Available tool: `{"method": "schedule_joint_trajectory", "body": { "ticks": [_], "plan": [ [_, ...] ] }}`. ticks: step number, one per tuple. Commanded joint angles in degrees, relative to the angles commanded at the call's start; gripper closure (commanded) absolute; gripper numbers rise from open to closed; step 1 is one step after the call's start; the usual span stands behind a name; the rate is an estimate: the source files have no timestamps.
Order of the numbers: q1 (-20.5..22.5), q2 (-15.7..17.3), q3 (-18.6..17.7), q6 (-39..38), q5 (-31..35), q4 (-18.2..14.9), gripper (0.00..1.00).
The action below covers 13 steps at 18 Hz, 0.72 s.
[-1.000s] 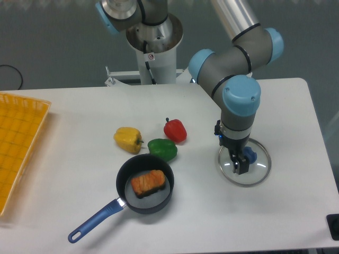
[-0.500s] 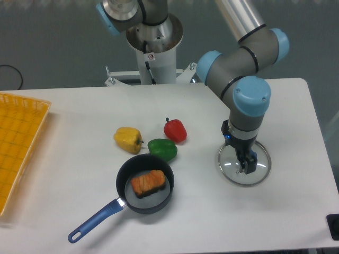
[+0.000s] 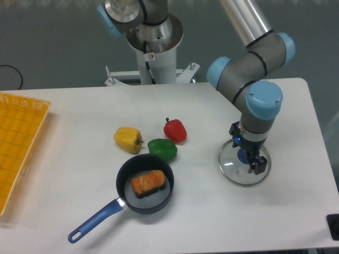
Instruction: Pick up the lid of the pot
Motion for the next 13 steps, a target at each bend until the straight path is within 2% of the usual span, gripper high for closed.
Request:
{"method": "schedule_joint_trajectory", "body": {
  "ticks": [3, 13],
  "plan": [
    [0.1, -0.4, -0.2, 0.1, 2.7, -0.1, 0.00],
    [0.5, -3.1, -0.7, 0.1, 2.5, 0.2, 0.00]
  ]
}}
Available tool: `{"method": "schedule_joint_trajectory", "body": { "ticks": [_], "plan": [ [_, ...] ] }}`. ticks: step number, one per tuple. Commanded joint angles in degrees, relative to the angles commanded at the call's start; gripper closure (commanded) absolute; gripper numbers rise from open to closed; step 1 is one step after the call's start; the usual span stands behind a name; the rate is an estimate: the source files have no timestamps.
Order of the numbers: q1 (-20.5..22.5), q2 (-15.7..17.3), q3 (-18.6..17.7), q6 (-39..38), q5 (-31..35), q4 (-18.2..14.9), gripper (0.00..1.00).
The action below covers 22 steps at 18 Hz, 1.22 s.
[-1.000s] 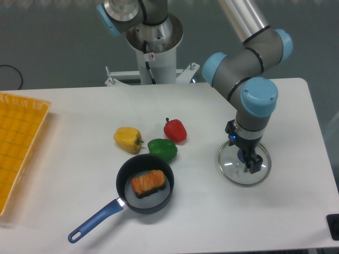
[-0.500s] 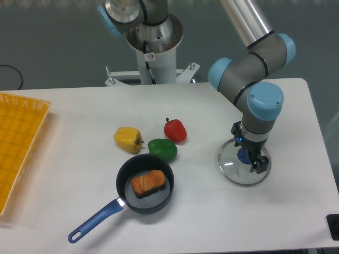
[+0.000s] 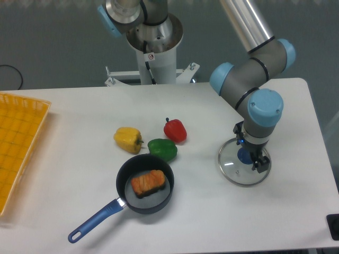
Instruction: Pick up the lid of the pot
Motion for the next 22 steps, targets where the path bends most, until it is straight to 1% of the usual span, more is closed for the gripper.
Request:
{"method": "schedule_joint_trajectory", "body": {
  "ticks": [16, 17, 20, 22],
  "plan": [
    [0.5, -1.3, 0.0, 0.3, -0.3, 0.1, 0.01],
    [0.6, -1.3, 0.0, 1.0, -0.3, 0.1, 0.03],
    [0.9, -1.2, 0.0, 2.0, -0.4, 0.0, 0.16],
    [0.9, -1.2, 0.0, 2.0, -0.4, -0.1, 0.23]
  ]
}}
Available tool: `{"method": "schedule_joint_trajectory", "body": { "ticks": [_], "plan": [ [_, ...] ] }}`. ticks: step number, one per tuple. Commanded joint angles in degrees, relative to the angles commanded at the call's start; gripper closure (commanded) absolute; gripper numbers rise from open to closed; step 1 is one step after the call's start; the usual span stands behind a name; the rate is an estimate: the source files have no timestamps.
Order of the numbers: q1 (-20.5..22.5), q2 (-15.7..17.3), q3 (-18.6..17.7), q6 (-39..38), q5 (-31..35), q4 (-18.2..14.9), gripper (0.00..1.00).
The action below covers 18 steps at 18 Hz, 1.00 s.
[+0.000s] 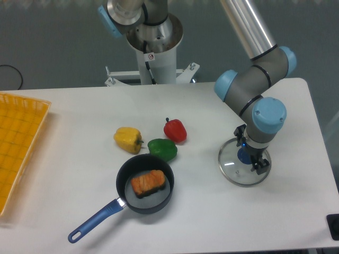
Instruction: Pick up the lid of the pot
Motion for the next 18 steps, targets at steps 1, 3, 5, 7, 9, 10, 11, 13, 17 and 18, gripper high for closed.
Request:
{"method": "schedule_joint_trajectory", "body": {
  "ticks": [1, 3, 5, 7, 9, 10, 11, 13, 17, 18],
  "plan": [
    [0.0, 0.0, -0.2, 0.0, 0.1, 0.1, 0.27],
    [0.0, 0.0, -0.3, 0.0, 0.1, 0.1, 0.30],
    [0.0, 0.0, -0.2, 0.0, 0.2, 0.1, 0.31],
    [0.0, 0.0, -0.3, 0.0, 0.1, 0.1, 0.31],
    [0.0, 0.0, -0.3, -0.1, 0.1, 0.1, 0.32],
    [0.0, 0.0, -0.3, -0.1, 0.1, 0.1, 0.33],
    [0.0, 0.0, -0.3, -0.1, 0.1, 0.1, 0.33],
    [0.0, 0.1, -0.3, -0.1, 0.1, 0.1, 0.36],
    [0.0, 0.3, -0.2, -0.1, 0.0, 0.1, 0.41],
    [0.0, 0.3, -0.2, -0.2, 0.0, 0.1, 0.41]
  ]
}}
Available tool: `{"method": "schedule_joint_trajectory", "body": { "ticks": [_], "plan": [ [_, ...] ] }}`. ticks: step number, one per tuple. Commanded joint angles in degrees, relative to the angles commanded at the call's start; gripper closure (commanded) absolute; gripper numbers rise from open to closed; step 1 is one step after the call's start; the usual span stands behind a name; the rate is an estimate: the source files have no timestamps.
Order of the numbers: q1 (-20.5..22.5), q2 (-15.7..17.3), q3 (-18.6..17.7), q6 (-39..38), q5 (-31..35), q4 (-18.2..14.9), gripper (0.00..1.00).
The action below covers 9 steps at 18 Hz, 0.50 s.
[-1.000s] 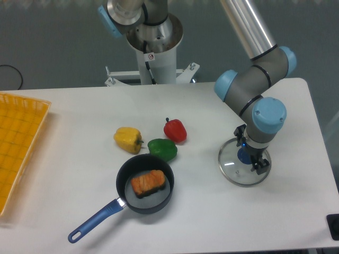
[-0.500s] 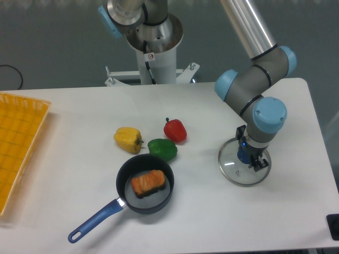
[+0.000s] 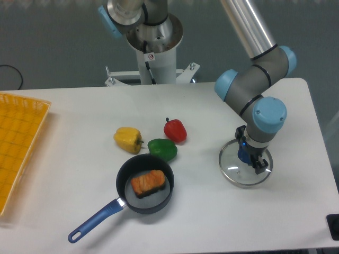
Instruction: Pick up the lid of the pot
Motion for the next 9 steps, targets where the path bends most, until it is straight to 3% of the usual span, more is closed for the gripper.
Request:
{"method": "schedule_joint_trajectory", "body": {
  "ticks": [9],
  "plan": [
    [-0.1, 1.1, 0.2, 0.1, 0.0, -0.5, 0.41]
  ]
}}
